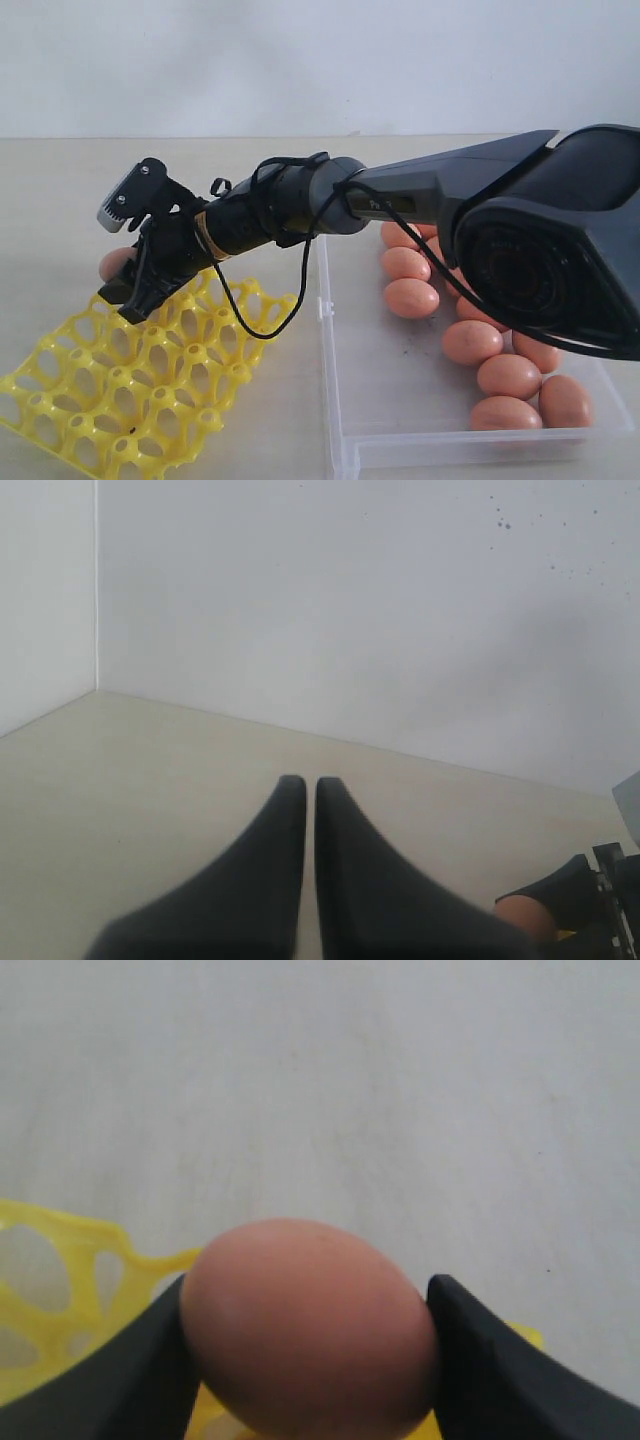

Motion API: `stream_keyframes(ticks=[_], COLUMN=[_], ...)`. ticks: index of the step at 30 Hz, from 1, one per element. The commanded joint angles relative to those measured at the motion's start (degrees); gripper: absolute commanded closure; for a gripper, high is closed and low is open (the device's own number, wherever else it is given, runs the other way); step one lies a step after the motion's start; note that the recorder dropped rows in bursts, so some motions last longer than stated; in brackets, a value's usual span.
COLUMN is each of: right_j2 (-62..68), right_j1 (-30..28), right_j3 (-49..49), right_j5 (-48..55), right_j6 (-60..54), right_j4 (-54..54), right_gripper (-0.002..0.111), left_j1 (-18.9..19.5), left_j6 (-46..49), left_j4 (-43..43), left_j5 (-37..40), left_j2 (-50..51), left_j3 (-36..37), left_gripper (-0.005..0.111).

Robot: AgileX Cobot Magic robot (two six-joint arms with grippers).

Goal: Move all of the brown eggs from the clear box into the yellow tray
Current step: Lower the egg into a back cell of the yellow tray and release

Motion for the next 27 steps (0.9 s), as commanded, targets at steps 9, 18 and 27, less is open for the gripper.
stream_keyframes(ticks=[9,18,27], right_j2=[-1.0,-1.0,-1.0], right_j1=[-0.2,-0.2,-0.2], right_j3=[0.3,0.3,0.3], right_j5=[2.1,2.4,3.4], right_j6=[3.9,3.7,4.0], right_j4=[0.1,0.1,0.1], right_gripper=[0.058,0.058,0.04], left_j1=[0.1,0.1,0.1], left_j6=[-0.5,-0.5,-0.5], left_j4=[-0.5,-0.5,-0.5], left_j5=[-0.8,-0.8,-0.7], left_j2=[-0.1,-0.1,-0.1], left_j3=[0.0,0.0,0.0], left_gripper=[0.103,0.103,0.103])
